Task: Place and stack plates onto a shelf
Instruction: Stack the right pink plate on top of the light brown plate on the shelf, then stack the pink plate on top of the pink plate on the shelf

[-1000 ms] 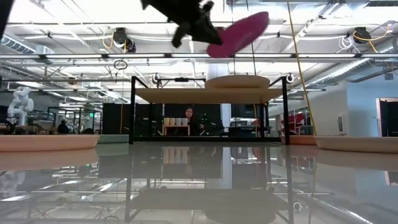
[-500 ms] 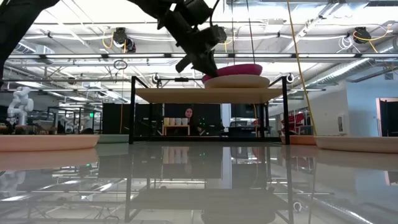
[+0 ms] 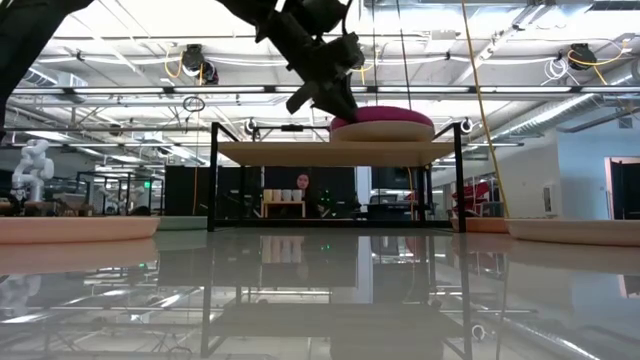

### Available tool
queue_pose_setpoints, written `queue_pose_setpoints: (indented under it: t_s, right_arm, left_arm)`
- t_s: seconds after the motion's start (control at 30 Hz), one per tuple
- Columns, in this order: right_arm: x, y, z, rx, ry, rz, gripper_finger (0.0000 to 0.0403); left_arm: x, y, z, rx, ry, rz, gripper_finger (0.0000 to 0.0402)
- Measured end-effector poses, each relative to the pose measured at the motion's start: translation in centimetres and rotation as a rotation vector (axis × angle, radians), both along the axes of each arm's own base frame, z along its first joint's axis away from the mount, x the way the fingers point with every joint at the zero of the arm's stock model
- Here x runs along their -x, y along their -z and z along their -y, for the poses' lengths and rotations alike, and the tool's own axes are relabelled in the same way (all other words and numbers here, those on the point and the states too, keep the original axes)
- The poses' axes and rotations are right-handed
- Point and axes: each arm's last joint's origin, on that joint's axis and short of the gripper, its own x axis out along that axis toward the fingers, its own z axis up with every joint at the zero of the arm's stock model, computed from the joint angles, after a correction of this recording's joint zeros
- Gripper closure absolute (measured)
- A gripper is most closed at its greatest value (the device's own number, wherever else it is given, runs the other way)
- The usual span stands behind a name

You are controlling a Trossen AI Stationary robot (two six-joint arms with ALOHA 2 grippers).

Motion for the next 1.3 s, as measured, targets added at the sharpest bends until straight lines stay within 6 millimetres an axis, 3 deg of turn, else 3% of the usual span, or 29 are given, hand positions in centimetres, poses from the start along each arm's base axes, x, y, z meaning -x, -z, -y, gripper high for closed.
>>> queue_pose_setpoints:
  t_s: [0.27, 0.6, 0.87, 1.03, 1.17, 1.3]
  right_arm:
    - [0.0, 0.0, 0.0, -0.005, -0.001, -0.001, 0.0254]
    - [0.3, 0.0, 0.1, -0.023, 0.023, -0.007, 0.0254]
    - [1.2, 0.4, 0.2, -0.098, 0.005, -0.068, 0.0254]
    - [1.9, 1.5, 0.2, -0.168, -0.006, -0.188, 0.0254]
    - [1.9, 3.1, 0.2, -0.216, -0.024, -0.340, 0.0254]
    - [-0.3, 4.9, 0.0, -0.264, -0.012, -0.451, 0.0254]
  left_arm:
    - [-0.1, -0.6, 0.7, -0.040, -0.029, 0.011, 0.0251]
    - [3.1, -6.4, 2.3, 0.017, -0.127, 0.176, 0.0243]
    - [9.5, -12.8, 4.5, 0.138, -0.205, 0.308, 0.0243]
    - [15.3, -16.8, 6.3, 0.262, -0.227, 0.431, 0.0243]
    - [19.0, -18.1, 7.7, 0.391, -0.205, 0.501, 0.0243]
    - [20.8, -17.1, 8.9, 0.443, -0.164, 0.583, 0.0243]
